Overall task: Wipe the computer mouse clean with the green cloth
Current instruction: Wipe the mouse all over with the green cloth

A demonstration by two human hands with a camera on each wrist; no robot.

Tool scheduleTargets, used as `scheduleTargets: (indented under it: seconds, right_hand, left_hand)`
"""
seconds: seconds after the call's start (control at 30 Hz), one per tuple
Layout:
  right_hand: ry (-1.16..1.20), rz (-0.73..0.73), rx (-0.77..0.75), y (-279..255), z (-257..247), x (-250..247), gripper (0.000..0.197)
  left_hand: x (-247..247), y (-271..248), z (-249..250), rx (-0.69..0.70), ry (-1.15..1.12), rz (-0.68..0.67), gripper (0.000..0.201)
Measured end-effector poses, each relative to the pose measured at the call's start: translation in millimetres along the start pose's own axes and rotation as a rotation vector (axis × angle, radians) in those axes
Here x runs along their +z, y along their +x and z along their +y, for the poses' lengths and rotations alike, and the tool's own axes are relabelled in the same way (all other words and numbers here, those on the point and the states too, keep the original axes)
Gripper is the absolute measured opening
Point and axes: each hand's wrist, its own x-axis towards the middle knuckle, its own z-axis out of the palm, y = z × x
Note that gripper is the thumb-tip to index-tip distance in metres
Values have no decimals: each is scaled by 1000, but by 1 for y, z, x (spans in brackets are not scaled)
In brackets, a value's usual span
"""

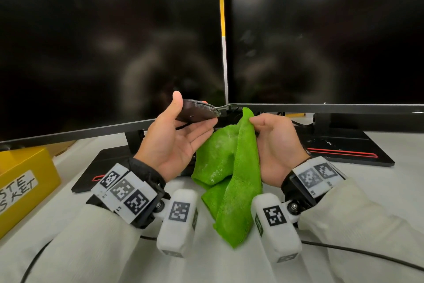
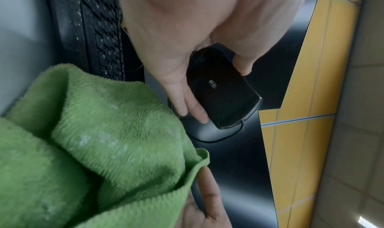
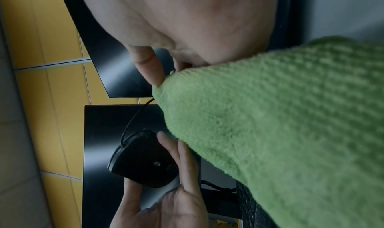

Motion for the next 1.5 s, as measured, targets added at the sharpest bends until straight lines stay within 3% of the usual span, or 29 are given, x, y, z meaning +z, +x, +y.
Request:
scheduleTargets:
  seconds: [0.1,0.23,0.4,0.47,0.53,0.7,0.8,0.93,1.17,1.23,1.4,1.5]
  right_hand:
    - [105,-33,-54,1,1,-2,28]
    - [105,-53,-95,3,2,-3,44]
    - [20,-78,-226,1,8,7,39]
    - [25,-126,-255,0,9,7,49]
    - [21,-156,-263,0,9,5,60]
    - [-32,-208,-272,-3,8,9,58]
    - [-26,-217,-279,-6,5,10,60]
    - [-64,-224,-309,-10,-1,6,75]
    - [-123,-170,-312,-7,-4,-7,71]
    - [-133,-128,-335,-7,-4,-6,66]
    - [-114,71,-402,-1,-3,-1,47]
    - [-146,201,-446,5,1,-3,33]
  left_hand:
    - [-3,2,1,15,-15,17,57]
    - [-4,3,1,22,-63,32,62]
    - [-4,2,-6,60,5,-155,48]
    - [-6,3,-10,101,37,-216,54]
    - [-9,6,-11,143,76,-239,55]
    - [-20,13,-16,227,273,-223,70]
    - [-20,10,-18,193,307,-349,89]
    - [-16,5,-14,197,342,-400,66]
    - [-24,3,-6,155,378,-552,85]
    - [-23,3,-6,177,405,-542,85]
    - [-19,6,-13,368,570,-307,69]
    - [-18,8,-15,425,674,-264,66]
